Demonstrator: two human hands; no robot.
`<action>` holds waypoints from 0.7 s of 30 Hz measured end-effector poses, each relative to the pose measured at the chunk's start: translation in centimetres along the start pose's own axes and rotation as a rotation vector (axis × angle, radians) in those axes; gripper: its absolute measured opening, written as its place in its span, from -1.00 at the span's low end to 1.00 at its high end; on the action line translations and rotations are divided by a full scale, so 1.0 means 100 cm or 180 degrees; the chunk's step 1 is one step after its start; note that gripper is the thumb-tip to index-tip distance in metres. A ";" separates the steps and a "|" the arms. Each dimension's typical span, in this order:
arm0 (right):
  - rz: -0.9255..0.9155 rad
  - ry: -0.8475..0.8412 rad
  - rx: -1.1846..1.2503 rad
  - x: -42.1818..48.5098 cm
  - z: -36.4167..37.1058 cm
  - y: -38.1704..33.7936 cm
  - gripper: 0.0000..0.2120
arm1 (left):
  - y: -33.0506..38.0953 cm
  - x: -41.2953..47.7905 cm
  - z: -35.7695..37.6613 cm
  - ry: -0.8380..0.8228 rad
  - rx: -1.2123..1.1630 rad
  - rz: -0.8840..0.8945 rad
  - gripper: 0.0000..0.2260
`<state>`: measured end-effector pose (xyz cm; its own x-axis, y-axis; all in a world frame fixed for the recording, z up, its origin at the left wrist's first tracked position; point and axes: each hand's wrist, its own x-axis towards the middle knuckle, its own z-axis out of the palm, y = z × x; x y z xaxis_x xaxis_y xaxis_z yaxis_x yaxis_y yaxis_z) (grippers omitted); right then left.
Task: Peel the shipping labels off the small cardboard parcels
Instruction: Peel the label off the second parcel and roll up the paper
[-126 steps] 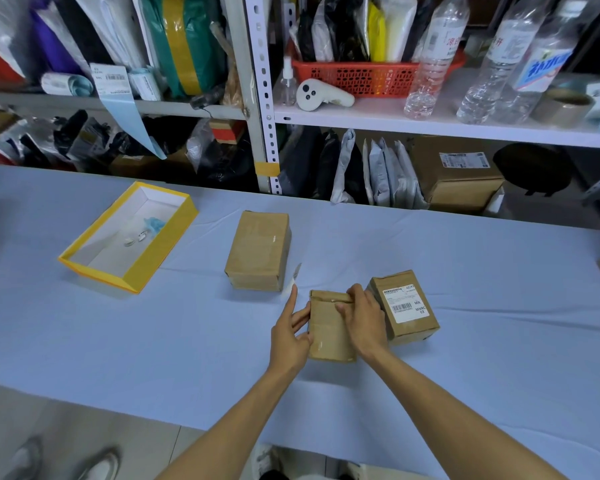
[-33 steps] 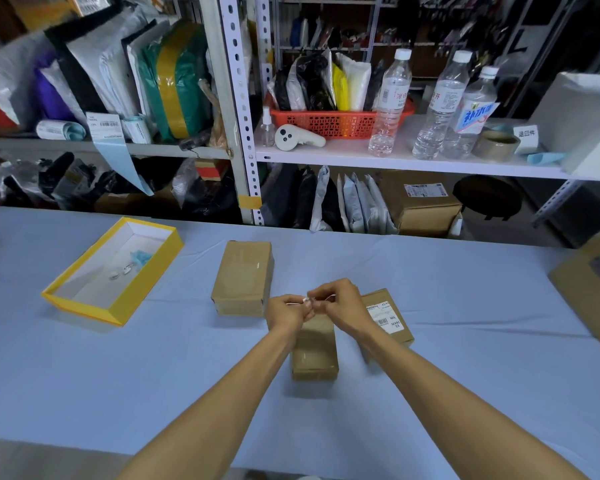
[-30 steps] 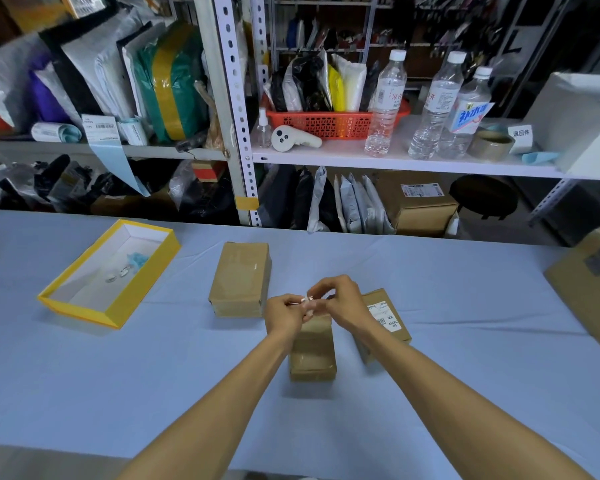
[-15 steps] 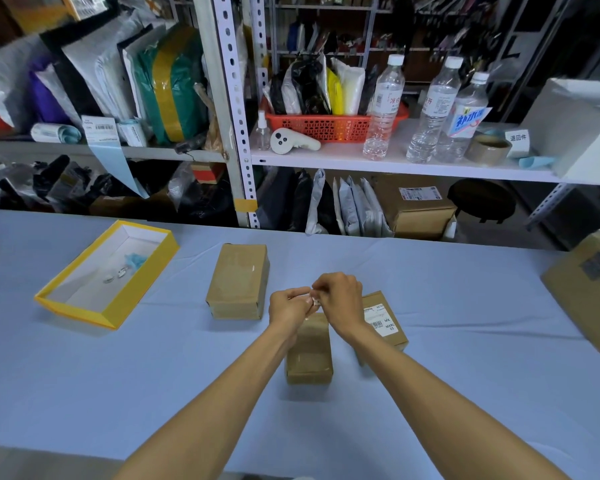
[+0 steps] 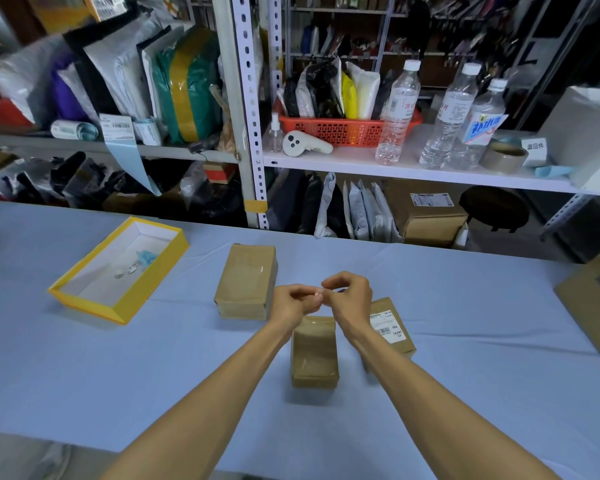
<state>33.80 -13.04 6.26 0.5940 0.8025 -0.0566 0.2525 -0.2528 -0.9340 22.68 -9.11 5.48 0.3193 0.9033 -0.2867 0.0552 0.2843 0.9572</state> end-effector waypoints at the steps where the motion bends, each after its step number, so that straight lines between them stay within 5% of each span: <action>1: 0.0056 0.0000 0.0030 0.000 0.001 0.001 -0.90 | 0.000 -0.001 -0.002 -0.0025 0.0121 0.0028 -0.90; 21: 0.0448 -0.0823 0.0293 0.003 0.005 0.006 -0.96 | 0.001 0.011 -0.013 0.0390 0.1995 0.0812 -0.88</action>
<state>33.78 -12.70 5.52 0.4013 0.8770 -0.2644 0.1045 -0.3306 -0.9380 21.84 -7.70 5.23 0.2877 0.9576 -0.0165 0.5411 -0.1483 0.8278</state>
